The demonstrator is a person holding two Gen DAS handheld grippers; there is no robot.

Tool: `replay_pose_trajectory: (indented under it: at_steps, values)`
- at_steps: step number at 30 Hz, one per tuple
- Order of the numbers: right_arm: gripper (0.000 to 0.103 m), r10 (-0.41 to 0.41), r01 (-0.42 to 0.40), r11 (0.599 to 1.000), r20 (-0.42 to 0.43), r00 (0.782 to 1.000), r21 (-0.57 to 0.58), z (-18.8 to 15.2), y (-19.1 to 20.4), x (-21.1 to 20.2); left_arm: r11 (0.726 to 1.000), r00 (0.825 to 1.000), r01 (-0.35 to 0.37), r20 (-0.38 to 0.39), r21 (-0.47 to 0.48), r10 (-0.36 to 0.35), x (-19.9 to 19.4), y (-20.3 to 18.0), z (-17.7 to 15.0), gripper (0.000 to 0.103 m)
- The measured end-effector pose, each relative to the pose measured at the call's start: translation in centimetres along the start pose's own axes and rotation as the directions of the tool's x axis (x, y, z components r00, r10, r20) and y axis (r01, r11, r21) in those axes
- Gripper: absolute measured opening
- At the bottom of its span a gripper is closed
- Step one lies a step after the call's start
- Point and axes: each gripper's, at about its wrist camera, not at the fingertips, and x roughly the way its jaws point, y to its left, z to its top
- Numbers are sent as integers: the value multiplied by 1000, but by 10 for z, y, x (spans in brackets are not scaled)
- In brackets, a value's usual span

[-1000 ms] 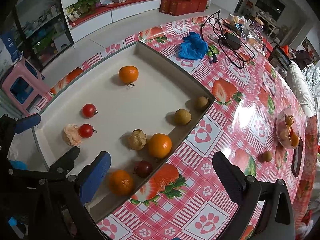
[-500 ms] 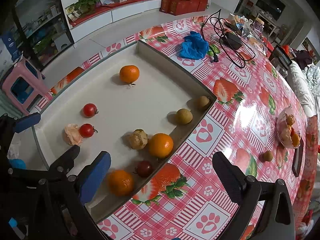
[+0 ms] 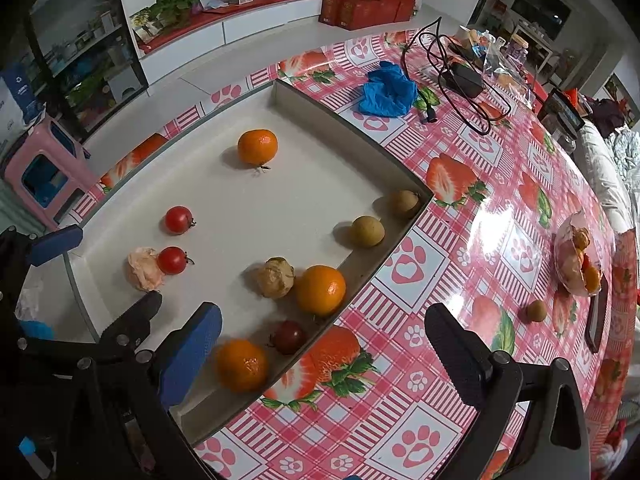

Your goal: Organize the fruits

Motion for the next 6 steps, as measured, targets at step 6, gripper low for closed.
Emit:
replay_pose_trajectory:
  at_steps: [6]
  values:
    - [102,1,-1,1000,0,1000,-2,0,0,0,1000,1000,11,21,9,-11,-3,-2,-1,93]
